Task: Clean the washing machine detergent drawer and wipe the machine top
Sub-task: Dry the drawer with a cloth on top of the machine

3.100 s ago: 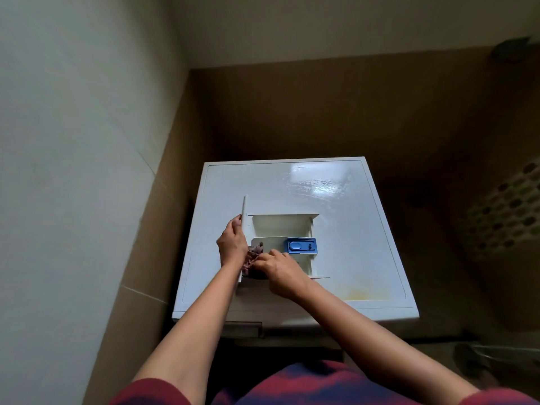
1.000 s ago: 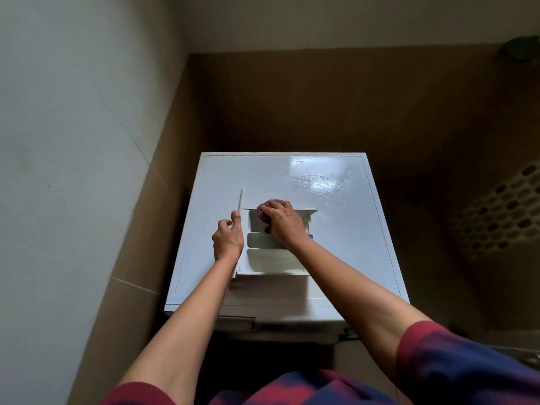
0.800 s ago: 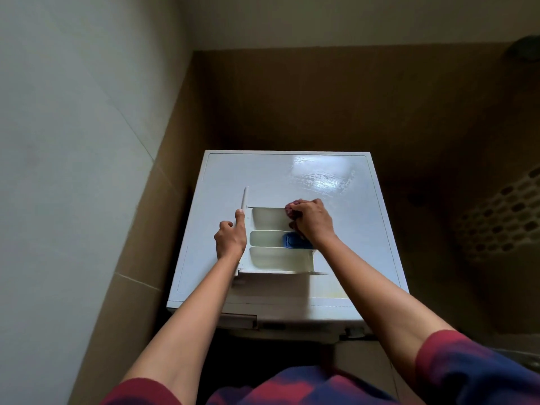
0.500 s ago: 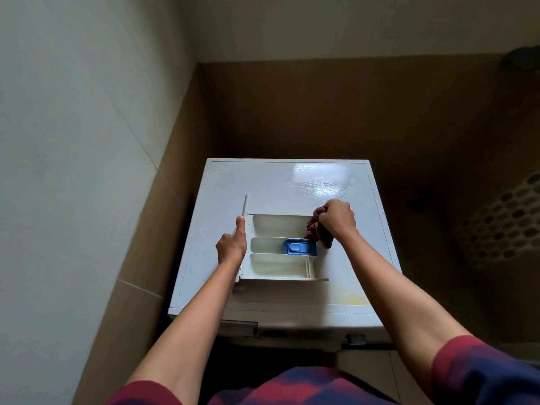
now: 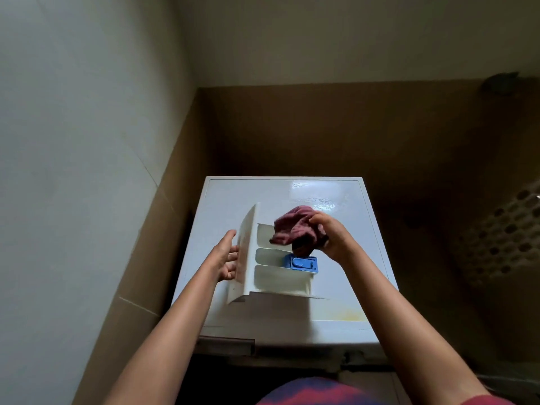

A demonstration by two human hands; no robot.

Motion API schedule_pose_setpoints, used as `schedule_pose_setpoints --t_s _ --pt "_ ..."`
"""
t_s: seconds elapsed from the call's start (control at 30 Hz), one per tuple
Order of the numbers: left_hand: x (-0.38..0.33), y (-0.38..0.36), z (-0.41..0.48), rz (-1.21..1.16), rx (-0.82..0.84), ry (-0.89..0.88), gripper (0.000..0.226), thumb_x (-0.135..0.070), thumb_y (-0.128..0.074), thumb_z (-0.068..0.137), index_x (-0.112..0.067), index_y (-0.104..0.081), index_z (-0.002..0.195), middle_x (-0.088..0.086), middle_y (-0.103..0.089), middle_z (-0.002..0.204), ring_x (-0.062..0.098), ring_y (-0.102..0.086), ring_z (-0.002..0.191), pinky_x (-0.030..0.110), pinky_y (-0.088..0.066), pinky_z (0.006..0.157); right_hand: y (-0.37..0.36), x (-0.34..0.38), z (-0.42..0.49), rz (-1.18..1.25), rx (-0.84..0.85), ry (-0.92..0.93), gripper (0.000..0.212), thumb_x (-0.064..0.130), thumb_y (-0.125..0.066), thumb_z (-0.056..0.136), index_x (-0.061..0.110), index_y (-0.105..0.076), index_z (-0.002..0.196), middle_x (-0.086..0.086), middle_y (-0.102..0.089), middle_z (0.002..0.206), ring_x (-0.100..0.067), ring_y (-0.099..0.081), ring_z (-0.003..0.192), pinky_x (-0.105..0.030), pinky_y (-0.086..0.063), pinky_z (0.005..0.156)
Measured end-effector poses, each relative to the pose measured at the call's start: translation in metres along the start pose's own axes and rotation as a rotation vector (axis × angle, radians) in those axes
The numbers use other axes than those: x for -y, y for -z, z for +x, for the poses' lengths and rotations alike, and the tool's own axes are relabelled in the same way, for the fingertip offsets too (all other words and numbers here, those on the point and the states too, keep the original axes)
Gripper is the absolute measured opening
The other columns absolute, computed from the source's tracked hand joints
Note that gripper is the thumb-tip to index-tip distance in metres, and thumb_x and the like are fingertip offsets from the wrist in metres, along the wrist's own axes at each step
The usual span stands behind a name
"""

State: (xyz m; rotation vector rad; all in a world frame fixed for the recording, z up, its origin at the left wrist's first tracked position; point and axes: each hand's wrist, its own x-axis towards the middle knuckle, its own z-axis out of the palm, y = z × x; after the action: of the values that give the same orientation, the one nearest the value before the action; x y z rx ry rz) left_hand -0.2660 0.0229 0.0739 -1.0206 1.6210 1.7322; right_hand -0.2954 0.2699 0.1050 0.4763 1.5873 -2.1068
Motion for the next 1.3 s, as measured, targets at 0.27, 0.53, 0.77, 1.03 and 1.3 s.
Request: schedule_pose_setpoints --t_s 0.27,0.53,0.77,1.03,1.3 --pt "-0.031 -0.030 -0.040 0.101 0.129 -0.194 0.051 -0.056 -0.059 0.084 -0.008 -0.063 0.101 0.008 -0.073 0.079 0.020 -0.072 0.067 0.027 -0.054 0.051 -0.011 0.007 -0.013 -0.148 0.103 -0.019 0.023 0.002 -0.046 0.090 0.006 -0.063 0.106 -0.016 -0.064 0.100 -0.025 -0.065 0.081 -0.032 -0.054 0.062" --pt "-0.040 -0.059 -0.068 0.241 0.057 -0.404 0.021 -0.020 -0.054 0.090 -0.005 -0.066 0.082 0.011 -0.068 0.079 0.020 -0.060 0.053 0.024 -0.050 0.049 0.002 0.007 -0.022 -0.119 0.018 0.053 0.018 0.009 -0.062 0.088 0.001 -0.062 0.104 -0.017 -0.059 0.100 -0.030 -0.053 0.089 -0.043 -0.044 0.085" --pt "-0.033 -0.058 -0.074 0.762 -0.538 -0.945 0.024 -0.029 -0.056 0.090 -0.013 -0.064 0.106 0.002 -0.069 0.095 0.021 -0.065 0.085 0.027 -0.048 0.068 0.010 0.010 -0.030 -0.052 -0.008 0.043 0.033 0.005 -0.062 0.088 -0.006 -0.057 0.119 -0.017 -0.059 0.104 -0.031 -0.053 0.094 -0.044 -0.044 0.092" --pt "-0.017 -0.053 -0.053 0.621 -0.302 -0.747 0.041 -0.042 -0.044 0.097 -0.006 -0.064 0.094 0.013 -0.067 0.094 0.030 -0.058 0.087 0.030 -0.040 0.068 0.014 0.014 -0.036 -0.294 -0.301 0.165 0.038 0.013 -0.082 0.070 -0.003 -0.065 0.101 -0.016 -0.069 0.095 -0.028 -0.066 0.083 -0.039 -0.054 0.082" --pt "-0.022 -0.045 -0.052 0.207 -0.028 -0.464 0.032 -0.042 -0.050 0.096 -0.017 -0.064 0.110 0.010 -0.067 0.106 0.036 -0.065 0.099 0.053 -0.054 0.081 0.001 0.052 -0.058 -0.677 -0.482 0.890 0.028 0.010 -0.070 0.080 0.016 -0.064 0.107 0.003 -0.065 0.088 0.000 -0.060 0.072 -0.007 -0.045 0.067"
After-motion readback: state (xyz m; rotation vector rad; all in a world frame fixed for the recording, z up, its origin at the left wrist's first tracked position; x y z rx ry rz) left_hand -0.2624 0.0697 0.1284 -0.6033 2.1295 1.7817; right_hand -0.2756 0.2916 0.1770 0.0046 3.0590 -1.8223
